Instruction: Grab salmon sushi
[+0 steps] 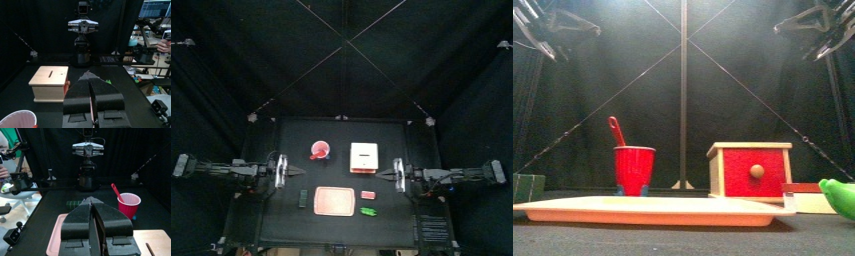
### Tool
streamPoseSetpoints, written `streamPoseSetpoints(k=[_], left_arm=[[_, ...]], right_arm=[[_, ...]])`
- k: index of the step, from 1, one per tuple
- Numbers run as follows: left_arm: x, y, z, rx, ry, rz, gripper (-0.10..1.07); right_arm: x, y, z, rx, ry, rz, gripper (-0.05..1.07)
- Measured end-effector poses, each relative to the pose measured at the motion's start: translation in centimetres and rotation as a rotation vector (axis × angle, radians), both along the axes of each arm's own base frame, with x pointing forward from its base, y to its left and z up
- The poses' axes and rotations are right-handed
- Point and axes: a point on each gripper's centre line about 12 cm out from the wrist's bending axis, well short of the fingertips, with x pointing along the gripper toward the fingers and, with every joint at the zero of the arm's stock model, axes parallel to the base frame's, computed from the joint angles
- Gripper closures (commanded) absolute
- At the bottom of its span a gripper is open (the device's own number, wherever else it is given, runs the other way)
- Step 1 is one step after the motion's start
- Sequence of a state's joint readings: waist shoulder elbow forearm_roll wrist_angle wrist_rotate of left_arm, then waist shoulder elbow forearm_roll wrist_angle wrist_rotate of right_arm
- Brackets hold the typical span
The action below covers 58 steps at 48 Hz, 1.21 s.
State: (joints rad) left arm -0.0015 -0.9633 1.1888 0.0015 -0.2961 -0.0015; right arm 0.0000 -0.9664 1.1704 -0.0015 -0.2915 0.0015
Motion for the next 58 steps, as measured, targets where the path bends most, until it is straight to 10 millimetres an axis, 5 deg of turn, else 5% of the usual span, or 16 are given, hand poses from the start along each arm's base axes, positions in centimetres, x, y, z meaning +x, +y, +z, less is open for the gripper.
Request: streamPoseSetpoints(k=[19,46,58], left_arm=[[0.5,-0.5,-0.8,0.005,0.0,-0.023,0.99],[4.8,-1.4,-2.7,0.068,0.058,-0.072,0.99],[4.8,-1.5,-3.2,0.064,0.012,-0.078,0.96]], right_arm=[[1.2,0.1,-4.2,0.088,0.224,0.002,1.0],[2.8,2.1,-9.0,0.369,0.752,-0.033,0.98],[3.8,3.0,-11.0,0.299,0.857,-0.015,0.74]])
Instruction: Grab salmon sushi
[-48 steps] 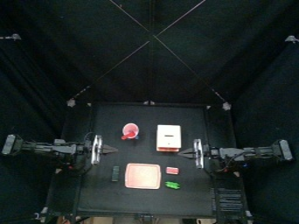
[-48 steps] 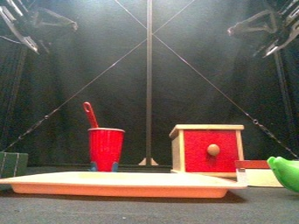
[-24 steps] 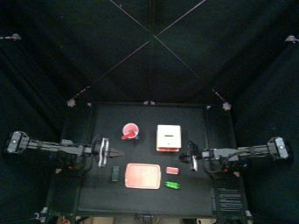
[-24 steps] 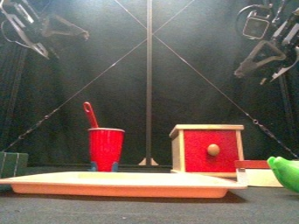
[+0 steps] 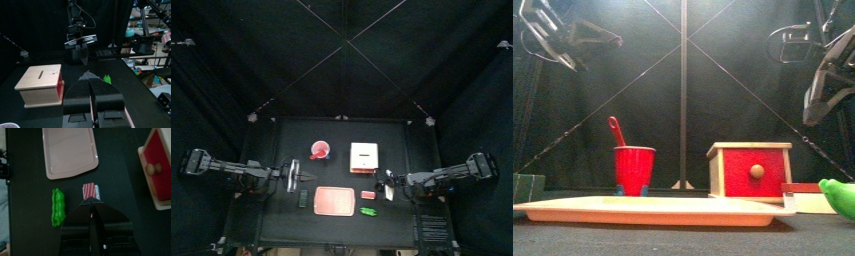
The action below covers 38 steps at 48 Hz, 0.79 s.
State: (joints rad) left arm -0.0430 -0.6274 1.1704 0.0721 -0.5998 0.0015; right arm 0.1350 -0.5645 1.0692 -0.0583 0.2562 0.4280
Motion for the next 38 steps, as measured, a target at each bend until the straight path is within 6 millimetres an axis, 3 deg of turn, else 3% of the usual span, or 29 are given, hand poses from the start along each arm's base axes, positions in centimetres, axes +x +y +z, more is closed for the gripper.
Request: streamPoseSetpoints(k=[9,20,27,38], left_arm=[[0.0,-0.1,0.0,0.0,-0.003,-0.003,0.8],[-0.1,-0.1,-0.3,-0.001,0.005,-0.005,0.55],[-0.2,-0.1,-0.4,0.0,0.009,-0.005,0.45],[-0.2,-0.1,-0.4,-0.001,0.009,-0.005,0.42]], right_arm=[[0.6,0.9,-1.0,-0.016,0.046,0.039,0.48],[1.4,1.3,-2.1,0.0,0.117,0.019,0.24],[2.3,1.3,-1.9,0.006,0.213,-0.019,0.17],[3.5,2.1,-2.4,-0.067,0.413,-0.038,0.17]])
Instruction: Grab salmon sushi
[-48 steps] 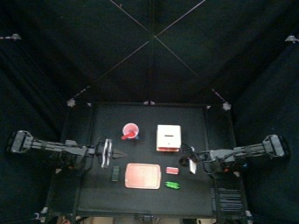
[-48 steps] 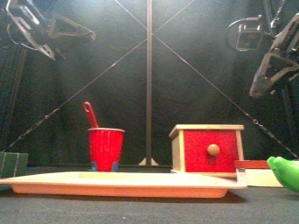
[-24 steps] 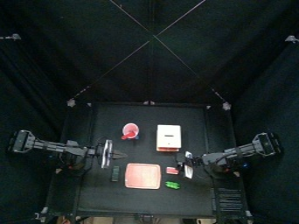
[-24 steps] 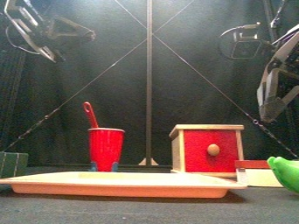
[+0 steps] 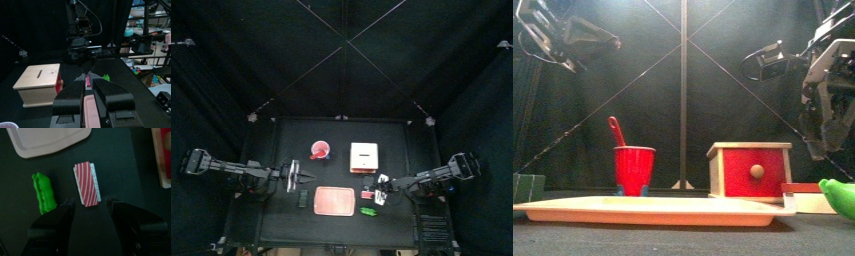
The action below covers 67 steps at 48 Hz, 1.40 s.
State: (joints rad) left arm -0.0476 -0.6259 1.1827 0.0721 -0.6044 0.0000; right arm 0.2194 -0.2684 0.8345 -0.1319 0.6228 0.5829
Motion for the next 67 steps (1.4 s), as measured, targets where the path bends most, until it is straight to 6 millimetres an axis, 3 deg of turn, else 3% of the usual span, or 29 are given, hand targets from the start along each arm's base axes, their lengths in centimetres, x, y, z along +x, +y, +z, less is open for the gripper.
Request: streamPoseSetpoints(k=[9,24,67], left_arm=[[-0.1,0.0,-0.1,0.002,0.001,-0.002,0.42],[-0.1,0.1,-0.3,0.003,0.006,0.003,0.42],[-0.2,0.2,-0.5,0.004,0.013,0.009,0.42]], right_arm=[[0.7,0.8,-1.4,-0.057,0.054,0.045,0.17],[1.3,1.0,-1.7,-0.055,0.011,0.062,0.17],[1.6,-0.5,-3.5,-0.077,0.001,0.055,0.17]])
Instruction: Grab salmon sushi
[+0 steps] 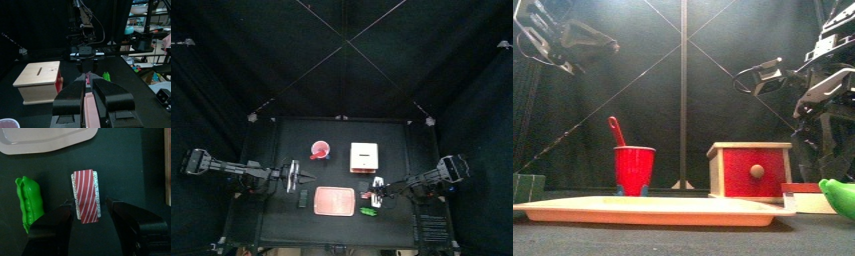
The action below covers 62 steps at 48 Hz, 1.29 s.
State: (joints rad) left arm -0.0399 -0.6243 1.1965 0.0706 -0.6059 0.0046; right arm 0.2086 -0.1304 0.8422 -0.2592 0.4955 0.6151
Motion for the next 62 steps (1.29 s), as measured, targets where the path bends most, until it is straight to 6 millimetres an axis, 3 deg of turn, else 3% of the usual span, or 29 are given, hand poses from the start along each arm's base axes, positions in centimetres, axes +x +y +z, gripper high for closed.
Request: streamPoseSetpoints(k=[34,54,62], left_arm=[[0.0,0.07,0.0,0.0,0.0,0.003,0.42],[-0.01,0.15,0.04,0.0,-0.002,0.006,0.42],[-0.03,0.19,-0.02,0.0,0.0,0.008,0.42]], right_arm=[[0.14,-0.23,-0.61,0.003,0.009,-0.01,0.19],[0.1,-0.28,-0.65,0.003,0.01,-0.011,0.55],[0.17,-0.33,-0.52,0.002,0.006,-0.011,0.6]])
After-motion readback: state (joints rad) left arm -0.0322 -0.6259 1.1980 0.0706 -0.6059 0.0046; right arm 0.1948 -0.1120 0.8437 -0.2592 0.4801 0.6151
